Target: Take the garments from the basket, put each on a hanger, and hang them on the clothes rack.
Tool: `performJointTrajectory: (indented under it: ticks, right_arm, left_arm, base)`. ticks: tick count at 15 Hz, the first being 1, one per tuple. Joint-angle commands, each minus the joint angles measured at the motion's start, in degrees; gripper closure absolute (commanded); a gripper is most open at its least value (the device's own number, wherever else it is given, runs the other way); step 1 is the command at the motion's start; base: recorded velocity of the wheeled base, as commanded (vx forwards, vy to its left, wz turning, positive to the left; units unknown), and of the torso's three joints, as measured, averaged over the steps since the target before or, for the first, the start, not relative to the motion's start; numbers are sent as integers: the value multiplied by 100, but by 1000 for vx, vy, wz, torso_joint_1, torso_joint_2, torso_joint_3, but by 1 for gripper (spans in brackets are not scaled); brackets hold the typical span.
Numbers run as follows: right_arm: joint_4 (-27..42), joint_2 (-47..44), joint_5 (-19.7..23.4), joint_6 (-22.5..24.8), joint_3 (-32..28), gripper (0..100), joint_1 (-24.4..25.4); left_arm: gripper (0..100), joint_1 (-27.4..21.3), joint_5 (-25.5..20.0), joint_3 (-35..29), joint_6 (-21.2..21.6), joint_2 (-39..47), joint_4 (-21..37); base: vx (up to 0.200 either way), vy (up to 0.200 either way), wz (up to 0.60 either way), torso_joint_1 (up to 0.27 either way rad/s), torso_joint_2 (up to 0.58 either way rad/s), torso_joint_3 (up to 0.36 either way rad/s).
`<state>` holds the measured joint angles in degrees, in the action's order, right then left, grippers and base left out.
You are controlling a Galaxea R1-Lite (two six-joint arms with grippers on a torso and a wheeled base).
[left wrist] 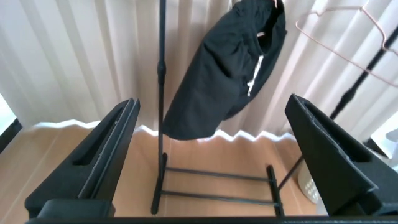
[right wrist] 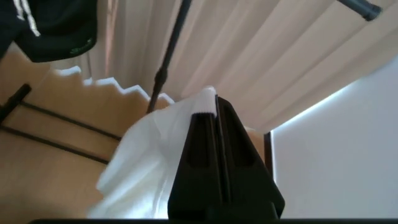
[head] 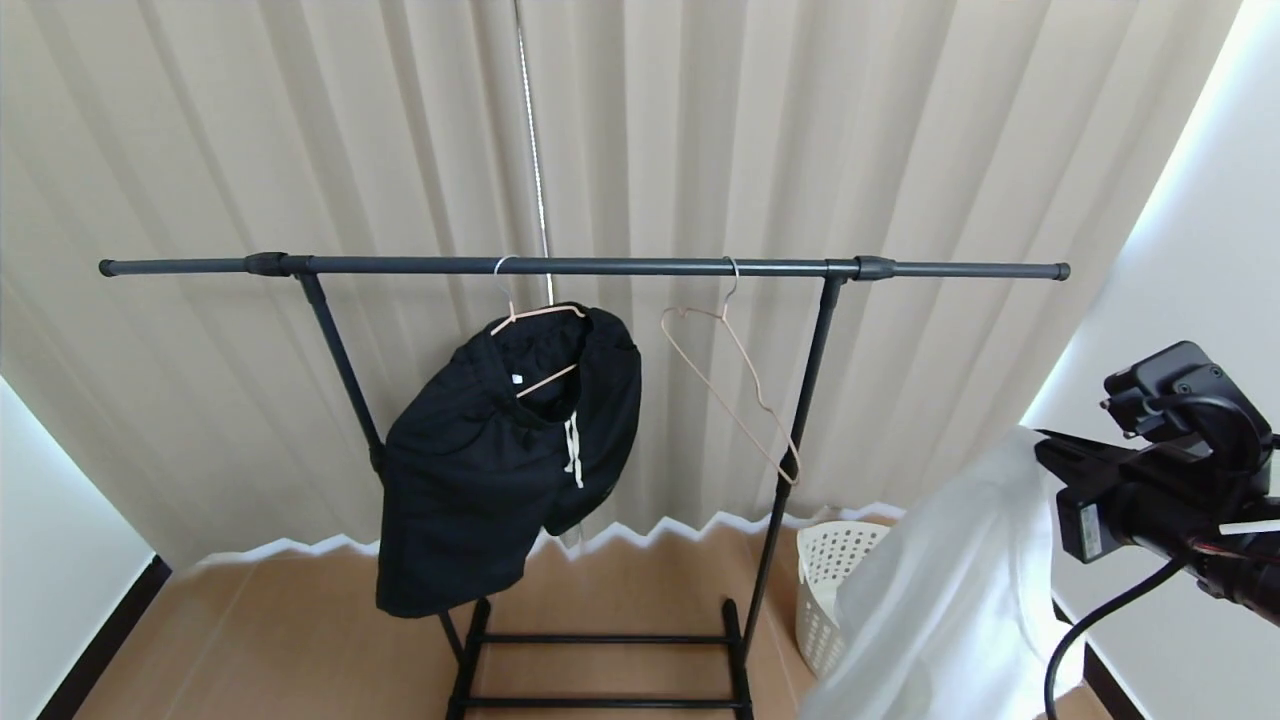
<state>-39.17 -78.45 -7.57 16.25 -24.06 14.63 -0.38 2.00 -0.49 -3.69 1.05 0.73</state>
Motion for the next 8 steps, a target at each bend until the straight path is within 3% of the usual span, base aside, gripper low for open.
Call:
performJointTrajectory:
  ticks: [1,2,3,5,6,8]
  right_arm:
    - [102,-224,-52,-403,-388,100,462]
    - [797,-382,-78,-1309,-1056,100,919]
    - [2352,-364,-69,-1862,-1883,100,1314]
    - [4418,-399,-8,-2601,-3183,100,1956]
    - [4954,-593,-16,-2996,-3860,100,2422]
    - [5121,-1129,-87,-3172,-4502,100,2677]
  left_arm:
    - [0,-103,-253,-197,273,528,252]
    - [0,-261,-560,-619,325,1653,454]
    - [0,-279,-718,-1155,106,2971,331]
    - [0,-314,-727,-1902,-88,4676,-20]
    - [0,-516,-692,-2236,-105,5599,-179]
    - [0,-1298,-604,-2685,-369,6487,-319]
  base:
    - [0,0,0,0,0,0]
    - [0,0,0,0,0,0]
    - [0,0,0,0,0,0]
    - [0,0,0,0,0,0]
    - [0,0,0,0,0,0]
    - [0,0,0,0,0,0]
